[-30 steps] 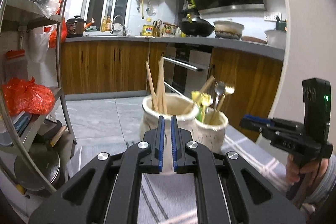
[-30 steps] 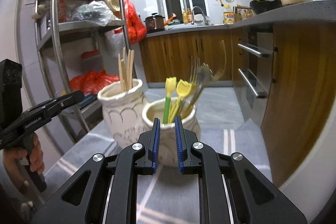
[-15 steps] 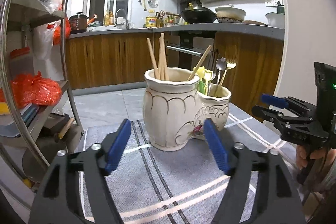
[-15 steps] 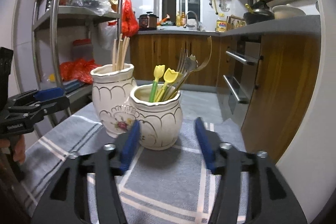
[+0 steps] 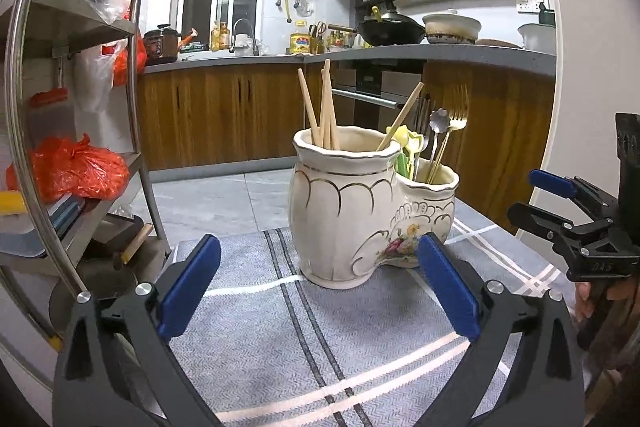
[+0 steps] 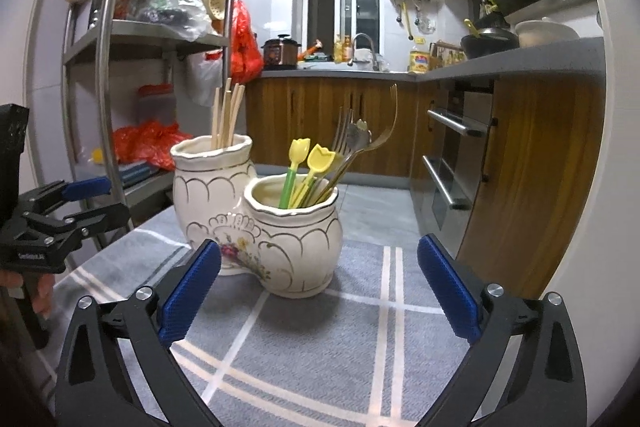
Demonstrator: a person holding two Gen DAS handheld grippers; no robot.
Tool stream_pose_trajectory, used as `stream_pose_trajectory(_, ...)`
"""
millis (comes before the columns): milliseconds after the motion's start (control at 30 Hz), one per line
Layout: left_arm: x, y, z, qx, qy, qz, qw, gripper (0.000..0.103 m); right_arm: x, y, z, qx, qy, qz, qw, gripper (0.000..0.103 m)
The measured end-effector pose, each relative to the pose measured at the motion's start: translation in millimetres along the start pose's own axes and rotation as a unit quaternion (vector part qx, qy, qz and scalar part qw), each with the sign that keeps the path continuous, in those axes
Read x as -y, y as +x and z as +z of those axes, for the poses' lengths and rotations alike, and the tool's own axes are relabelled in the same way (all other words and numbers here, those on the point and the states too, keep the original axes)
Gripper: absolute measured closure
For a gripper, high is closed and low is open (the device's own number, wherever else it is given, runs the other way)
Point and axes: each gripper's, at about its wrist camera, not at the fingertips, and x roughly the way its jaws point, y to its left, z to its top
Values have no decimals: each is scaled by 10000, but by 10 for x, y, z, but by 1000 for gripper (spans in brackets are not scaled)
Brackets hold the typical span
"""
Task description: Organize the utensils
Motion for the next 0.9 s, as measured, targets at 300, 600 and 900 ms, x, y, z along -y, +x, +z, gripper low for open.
stream_pose_trajectory(300, 22, -20, 5, 15, 55, 73, 10000, 6, 70, -22, -1, 80, 117, 37, 9999, 5)
stream_pose_trajectory(600, 14, -28, 4, 36, 39, 104, 9999, 6, 51, -49, -3, 147, 88, 29, 9999, 5)
stream_pose_trajectory(900, 52, -70, 19, 133, 125, 130, 9997, 6, 35, -68, -3, 171, 85, 23, 9998, 5)
